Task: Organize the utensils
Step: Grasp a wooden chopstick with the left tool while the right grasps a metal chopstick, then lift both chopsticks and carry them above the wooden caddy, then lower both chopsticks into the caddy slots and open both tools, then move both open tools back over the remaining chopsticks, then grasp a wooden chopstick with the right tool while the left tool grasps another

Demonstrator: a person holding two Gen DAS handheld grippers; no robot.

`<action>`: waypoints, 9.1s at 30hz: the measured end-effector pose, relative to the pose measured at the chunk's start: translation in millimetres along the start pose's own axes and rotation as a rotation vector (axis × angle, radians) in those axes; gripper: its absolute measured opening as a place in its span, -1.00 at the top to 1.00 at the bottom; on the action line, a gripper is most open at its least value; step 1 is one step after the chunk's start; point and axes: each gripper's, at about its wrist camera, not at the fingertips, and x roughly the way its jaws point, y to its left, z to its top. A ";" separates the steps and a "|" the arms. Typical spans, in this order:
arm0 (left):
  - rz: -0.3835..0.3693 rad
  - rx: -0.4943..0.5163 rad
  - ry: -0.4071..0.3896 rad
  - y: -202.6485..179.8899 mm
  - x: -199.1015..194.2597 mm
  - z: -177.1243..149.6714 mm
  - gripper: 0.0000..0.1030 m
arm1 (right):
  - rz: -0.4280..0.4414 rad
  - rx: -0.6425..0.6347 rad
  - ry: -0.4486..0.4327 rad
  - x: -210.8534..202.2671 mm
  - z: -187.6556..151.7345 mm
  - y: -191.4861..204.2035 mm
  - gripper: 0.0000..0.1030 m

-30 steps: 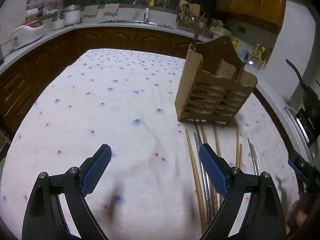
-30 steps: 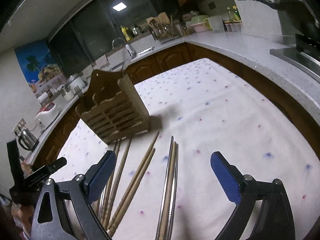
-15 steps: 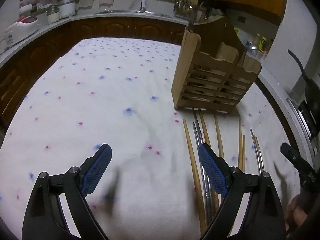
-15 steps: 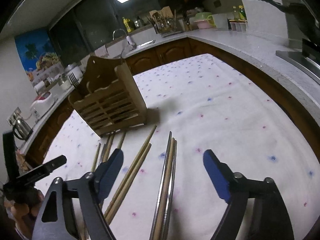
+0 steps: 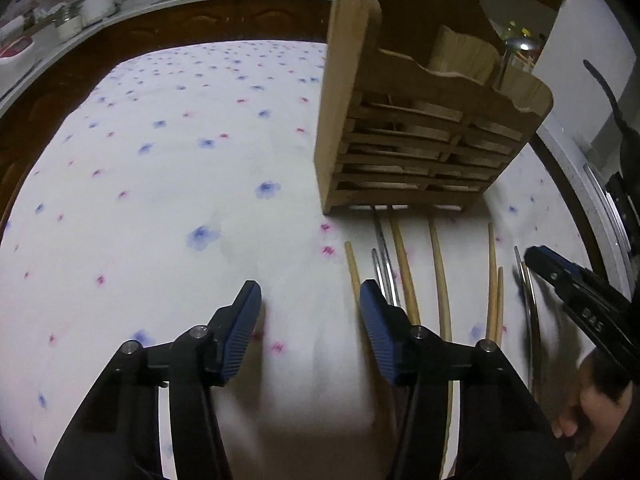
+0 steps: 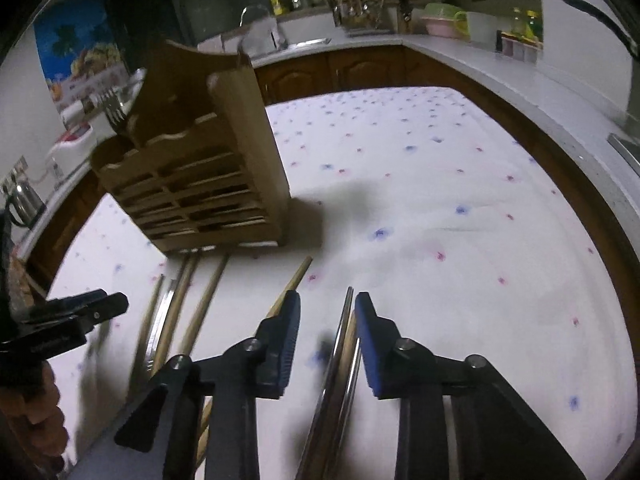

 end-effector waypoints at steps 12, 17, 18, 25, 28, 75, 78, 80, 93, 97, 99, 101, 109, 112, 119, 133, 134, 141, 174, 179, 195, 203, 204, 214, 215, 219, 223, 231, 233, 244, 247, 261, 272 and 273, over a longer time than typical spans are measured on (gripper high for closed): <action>0.050 0.119 0.012 -27.6 21.2 0.7 0.63 | -0.045 -0.078 0.052 24.2 -1.5 1.8 0.78; 0.024 0.115 0.015 -25.4 19.9 0.8 0.87 | -0.027 -0.072 0.063 23.6 2.3 -1.0 0.90; 0.014 0.109 0.017 -23.2 18.7 0.9 0.89 | -0.012 -0.059 0.064 22.4 3.0 -1.9 0.90; -0.014 0.056 -0.012 -7.5 -4.1 -6.4 0.92 | 0.112 0.064 -0.003 -12.7 5.4 -11.8 0.92; -0.036 0.039 -0.038 -2.8 -19.5 -10.1 0.92 | 0.167 0.105 -0.040 -32.5 6.1 -14.5 0.93; -0.145 -0.057 -0.460 43.5 -207.4 7.7 1.00 | 0.213 -0.023 -0.474 -200.9 55.2 37.7 0.94; -0.132 -0.092 -0.403 56.0 -187.8 12.0 0.99 | 0.217 -0.027 -0.482 -202.2 56.6 38.1 0.94; -0.123 -0.143 -0.327 70.1 -159.4 16.9 0.76 | 0.224 -0.023 -0.481 -201.3 56.2 37.1 0.94; 0.081 -0.167 -0.008 85.3 16.9 59.1 0.46 | 0.262 -0.024 -0.473 -201.9 56.2 37.0 0.94; 0.136 -0.103 0.049 72.6 50.5 67.5 0.57 | 0.268 -0.029 -0.465 -200.4 55.8 38.8 0.94; 0.162 -0.074 0.045 67.8 56.1 65.7 0.84 | 0.274 -0.029 -0.462 -200.1 56.1 39.1 0.94; 0.176 -0.045 0.038 64.0 55.5 63.7 0.85 | 0.280 -0.028 -0.460 -199.8 56.4 39.7 0.94; 0.036 -0.104 -0.041 65.6 5.6 42.9 0.91 | 0.295 -0.023 -0.475 -205.0 53.6 38.5 0.94; -0.019 -0.114 -0.111 59.3 -32.6 36.8 0.91 | 0.300 -0.025 -0.485 -209.4 53.5 39.8 0.94; -0.113 -0.100 -0.276 50.5 -118.0 27.4 0.91 | 0.296 -0.034 -0.510 -217.0 55.8 43.9 0.94; -0.165 -0.108 -0.454 46.7 -185.8 51.6 0.91 | 0.262 -0.020 -0.538 -215.0 70.5 35.6 0.94; -0.168 -0.110 -0.461 46.0 -188.3 54.7 0.91 | 0.259 -0.019 -0.541 -214.8 72.4 34.7 0.94; -0.182 -0.124 -0.571 33.1 -204.5 91.9 0.91 | 0.241 -0.006 -0.575 -210.0 98.3 29.7 0.94; -0.068 -0.136 -0.624 26.0 -110.2 119.0 0.86 | 0.190 0.074 -0.409 -76.8 127.9 19.4 0.94; -0.076 -0.123 -0.584 20.9 -99.9 111.7 0.85 | 0.186 0.072 -0.400 -80.4 127.6 22.5 0.93; -0.104 -0.108 -0.532 18.3 -114.9 105.3 0.47 | 0.229 0.149 -0.419 -98.6 128.6 10.6 0.26; -0.084 -0.142 -0.525 24.8 -126.2 73.0 -0.33 | 0.243 0.207 -0.459 -125.0 103.3 -6.4 -0.44; -0.075 -0.152 -0.519 27.0 -126.4 65.6 -0.42 | 0.241 0.214 -0.463 -127.6 97.0 -9.1 -0.47; -0.045 -0.215 -0.360 44.7 -103.0 -3.8 -0.43 | 0.191 0.259 -0.374 -119.1 24.3 -24.0 -0.59; -0.041 -0.215 -0.344 45.0 -99.9 -9.9 -0.43 | 0.184 0.266 -0.360 -116.1 15.5 -24.9 -0.59; -0.031 -0.210 -0.296 41.7 -91.9 -24.8 -0.43 | 0.171 0.285 -0.316 -107.2 -8.4 -24.9 -0.59; -0.027 -0.199 -0.256 37.1 -84.4 -34.1 -0.43 | 0.168 0.291 -0.278 -100.3 -27.3 -24.8 -0.59; -0.027 -0.154 -0.194 23.6 -71.8 -38.1 -0.43 | 0.161 0.288 -0.235 -93.0 -38.2 -20.2 -0.59; -0.027 -0.144 -0.179 20.9 -68.3 -38.7 -0.43 | 0.154 0.285 -0.230 -91.6 -39.4 -20.8 -0.59; -0.053 -0.080 -0.120 -1.0 -52.2 -33.4 -0.43 | 0.080 0.205 -0.135 -65.2 -39.7 -16.9 0.02; -0.081 -0.029 -0.107 -16.8 -47.2 -29.3 -0.38 | 0.072 0.184 -0.104 -55.6 -38.0 -16.4 0.23; -0.073 0.129 -0.013 -69.7 8.1 7.5 0.35 | 0.062 0.097 -0.010 -16.6 -24.3 -15.4 0.53; -0.021 0.194 0.028 -77.1 32.6 14.9 0.40 | 0.036 0.028 0.021 -2.1 -14.1 -11.5 0.60; -0.020 0.195 0.027 -77.4 32.6 14.2 0.40 | 0.041 0.028 0.017 -5.6 -15.7 -11.3 0.60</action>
